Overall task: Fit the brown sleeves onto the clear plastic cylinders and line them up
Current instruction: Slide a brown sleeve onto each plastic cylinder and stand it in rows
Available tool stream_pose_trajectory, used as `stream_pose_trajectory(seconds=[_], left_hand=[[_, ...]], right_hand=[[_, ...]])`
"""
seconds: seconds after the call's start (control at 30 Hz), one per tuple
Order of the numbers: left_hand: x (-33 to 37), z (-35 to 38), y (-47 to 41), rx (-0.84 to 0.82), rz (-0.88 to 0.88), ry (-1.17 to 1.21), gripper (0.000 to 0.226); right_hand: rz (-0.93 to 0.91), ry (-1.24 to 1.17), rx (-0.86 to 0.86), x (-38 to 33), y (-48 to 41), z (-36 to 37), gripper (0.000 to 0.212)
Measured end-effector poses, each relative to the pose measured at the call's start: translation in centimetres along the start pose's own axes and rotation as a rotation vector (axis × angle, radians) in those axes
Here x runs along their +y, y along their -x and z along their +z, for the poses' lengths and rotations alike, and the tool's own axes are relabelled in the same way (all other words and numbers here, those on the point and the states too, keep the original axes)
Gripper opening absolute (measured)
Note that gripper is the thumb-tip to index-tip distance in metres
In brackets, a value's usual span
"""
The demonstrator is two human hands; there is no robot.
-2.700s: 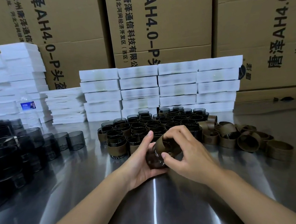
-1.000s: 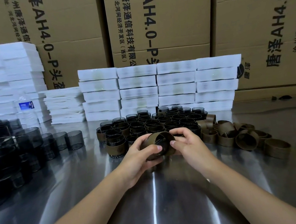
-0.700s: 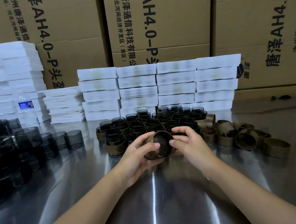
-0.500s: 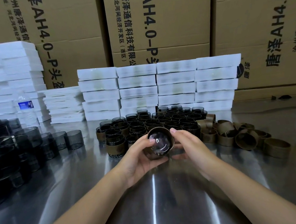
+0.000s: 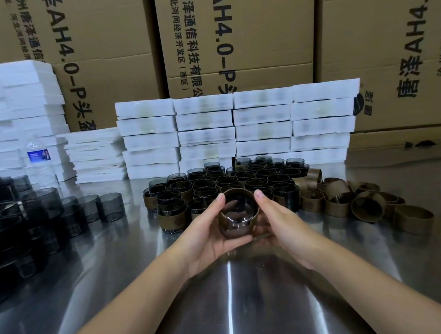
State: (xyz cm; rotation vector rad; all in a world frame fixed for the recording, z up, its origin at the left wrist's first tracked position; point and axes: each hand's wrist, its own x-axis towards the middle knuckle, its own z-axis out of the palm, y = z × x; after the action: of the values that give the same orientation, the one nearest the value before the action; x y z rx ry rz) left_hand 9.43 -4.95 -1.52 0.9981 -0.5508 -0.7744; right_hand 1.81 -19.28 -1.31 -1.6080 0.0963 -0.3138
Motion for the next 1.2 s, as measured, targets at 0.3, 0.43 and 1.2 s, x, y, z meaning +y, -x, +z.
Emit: stream_pose_trajectory(seconds=[0.3, 0.43, 1.2], left_hand=[[-0.1, -0.2, -0.4, -0.026, 0.050, 0.019, 0.053], [-0.3, -0.3, -0.6, -0.027, 0.055, 0.058, 0.054], [0.2, -0.4, -0.5, 0.067, 0.159, 0.004, 0.059]], right_hand=[[-0.040, -0.041, 0.113, 0.2, -0.3, 0.7, 0.044], [-0.032, -0.082, 0.101, 0.1, -0.3, 0.7, 0.040], [-0.086, -0.093, 0.085, -0.7, 0.0, -0.5, 0.017]])
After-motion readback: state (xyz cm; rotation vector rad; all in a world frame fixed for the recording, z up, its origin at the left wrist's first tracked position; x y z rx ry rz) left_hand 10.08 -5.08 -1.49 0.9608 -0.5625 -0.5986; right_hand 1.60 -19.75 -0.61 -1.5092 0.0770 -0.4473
